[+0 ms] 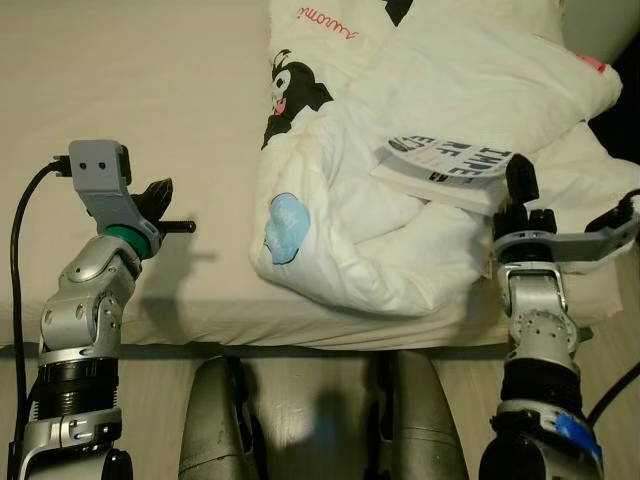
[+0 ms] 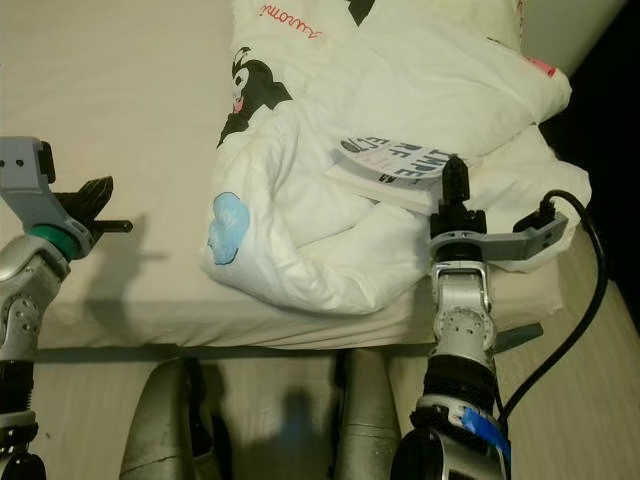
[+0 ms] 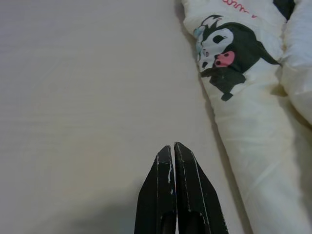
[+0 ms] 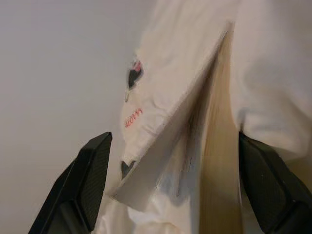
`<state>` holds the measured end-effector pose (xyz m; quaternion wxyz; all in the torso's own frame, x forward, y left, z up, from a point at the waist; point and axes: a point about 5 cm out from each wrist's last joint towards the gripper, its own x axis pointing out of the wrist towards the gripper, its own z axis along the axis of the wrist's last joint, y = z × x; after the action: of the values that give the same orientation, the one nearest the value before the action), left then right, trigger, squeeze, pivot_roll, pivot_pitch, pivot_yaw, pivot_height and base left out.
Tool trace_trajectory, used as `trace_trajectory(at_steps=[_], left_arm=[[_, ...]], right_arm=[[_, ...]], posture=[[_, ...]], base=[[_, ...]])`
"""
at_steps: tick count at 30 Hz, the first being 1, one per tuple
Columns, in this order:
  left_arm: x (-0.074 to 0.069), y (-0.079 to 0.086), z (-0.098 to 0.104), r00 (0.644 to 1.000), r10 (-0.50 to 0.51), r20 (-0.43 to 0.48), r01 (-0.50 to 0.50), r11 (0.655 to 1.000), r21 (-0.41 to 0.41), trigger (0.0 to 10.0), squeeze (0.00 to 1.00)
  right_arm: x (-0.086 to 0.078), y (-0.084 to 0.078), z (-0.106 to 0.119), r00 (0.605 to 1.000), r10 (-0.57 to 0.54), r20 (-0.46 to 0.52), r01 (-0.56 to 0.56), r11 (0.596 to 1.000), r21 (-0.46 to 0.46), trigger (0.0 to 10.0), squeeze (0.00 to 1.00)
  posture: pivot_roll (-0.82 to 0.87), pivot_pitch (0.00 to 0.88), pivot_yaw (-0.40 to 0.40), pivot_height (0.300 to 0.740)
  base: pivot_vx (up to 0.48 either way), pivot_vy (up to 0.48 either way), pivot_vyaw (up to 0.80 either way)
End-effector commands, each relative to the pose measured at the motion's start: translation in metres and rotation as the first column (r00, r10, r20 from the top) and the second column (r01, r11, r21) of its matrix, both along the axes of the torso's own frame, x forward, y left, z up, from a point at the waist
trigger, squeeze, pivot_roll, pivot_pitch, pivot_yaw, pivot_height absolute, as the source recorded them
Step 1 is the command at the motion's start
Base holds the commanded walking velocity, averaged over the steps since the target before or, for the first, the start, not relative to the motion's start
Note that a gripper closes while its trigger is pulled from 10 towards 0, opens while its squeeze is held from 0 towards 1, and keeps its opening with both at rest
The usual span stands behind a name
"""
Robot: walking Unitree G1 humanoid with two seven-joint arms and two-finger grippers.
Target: Clean up the room
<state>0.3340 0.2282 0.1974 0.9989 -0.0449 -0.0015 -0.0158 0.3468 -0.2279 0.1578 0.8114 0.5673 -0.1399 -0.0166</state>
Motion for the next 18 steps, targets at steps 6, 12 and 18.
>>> trace_trajectory(at_steps=[6,12,18], left_arm=[[-0.003,-0.001,-0.004,1.000,-0.002,-0.021,0.002,1.000,-0.004,10.0,0.00],[-0.003,0.000,-0.005,1.000,-0.001,-0.027,0.001,1.000,-0.007,10.0,0.00],[-0.003,-0.002,-0.007,0.999,-0.005,-0.032,0.005,1.000,-0.011,10.0,0.00]], right_arm=[[0.009,0.019,-0.008,0.995,0.091,-0.051,-0.091,0.996,0.008,10.0,0.00],[0.013,0.046,0.000,0.981,0.192,-0.008,-0.192,0.981,-0.032,10.0,0.00],[0.009,0.065,0.015,0.969,0.242,0.055,-0.234,0.964,-0.123,10.0,0.00]], posture=[[-0.02,0.208,0.057,0.585],[-0.03,0.209,0.053,0.585],[-0.03,0.210,0.054,0.585]], base=[[0.000,0.000,0.00],[0.000,0.000,0.00],[0.000,0.000,0.00]])
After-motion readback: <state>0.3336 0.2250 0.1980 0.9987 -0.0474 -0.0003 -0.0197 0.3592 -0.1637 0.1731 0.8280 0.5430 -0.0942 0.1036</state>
